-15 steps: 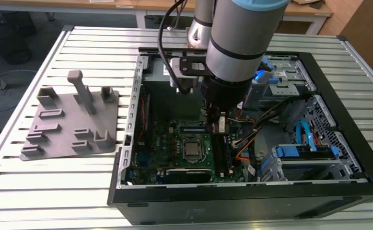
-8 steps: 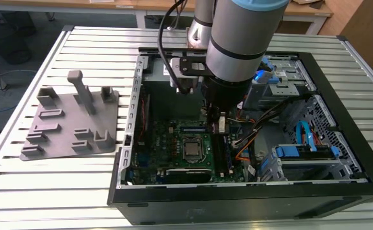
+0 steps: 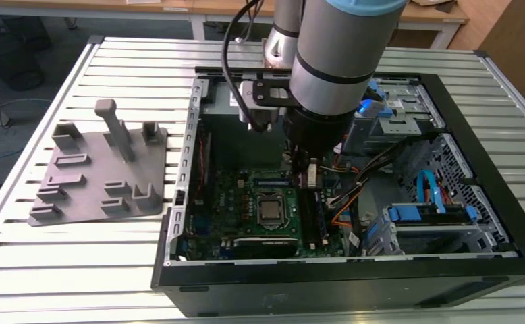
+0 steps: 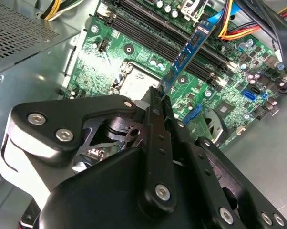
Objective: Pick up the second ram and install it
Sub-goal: 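Insert the second ram into the second slot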
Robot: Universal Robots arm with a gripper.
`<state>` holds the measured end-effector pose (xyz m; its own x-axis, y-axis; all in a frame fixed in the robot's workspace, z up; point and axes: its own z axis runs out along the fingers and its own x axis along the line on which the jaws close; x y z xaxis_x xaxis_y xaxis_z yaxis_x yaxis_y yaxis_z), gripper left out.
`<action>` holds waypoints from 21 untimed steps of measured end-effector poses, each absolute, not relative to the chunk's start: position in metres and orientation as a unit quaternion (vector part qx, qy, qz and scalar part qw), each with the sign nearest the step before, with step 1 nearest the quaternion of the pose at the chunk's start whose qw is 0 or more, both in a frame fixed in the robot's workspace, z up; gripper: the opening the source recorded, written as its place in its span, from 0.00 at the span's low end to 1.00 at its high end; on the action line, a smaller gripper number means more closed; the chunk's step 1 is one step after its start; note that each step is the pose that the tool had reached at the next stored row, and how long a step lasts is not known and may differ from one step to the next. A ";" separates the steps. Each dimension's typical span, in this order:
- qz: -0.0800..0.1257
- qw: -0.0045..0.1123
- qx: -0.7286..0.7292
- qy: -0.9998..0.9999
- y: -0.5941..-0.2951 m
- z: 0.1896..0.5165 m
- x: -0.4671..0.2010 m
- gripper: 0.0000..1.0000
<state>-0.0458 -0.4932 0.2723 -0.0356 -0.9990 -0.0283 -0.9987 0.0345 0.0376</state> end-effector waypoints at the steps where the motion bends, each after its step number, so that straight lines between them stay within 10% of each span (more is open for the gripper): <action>1: -0.023 0.003 0.690 -0.724 -0.493 0.272 -0.046 0.14; 21: -0.024 0.000 0.584 -0.811 -0.493 0.271 -0.046 0.14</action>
<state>-0.0457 -0.4932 0.2708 -0.3174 -0.9479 -0.0282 -0.9479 0.3163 0.0376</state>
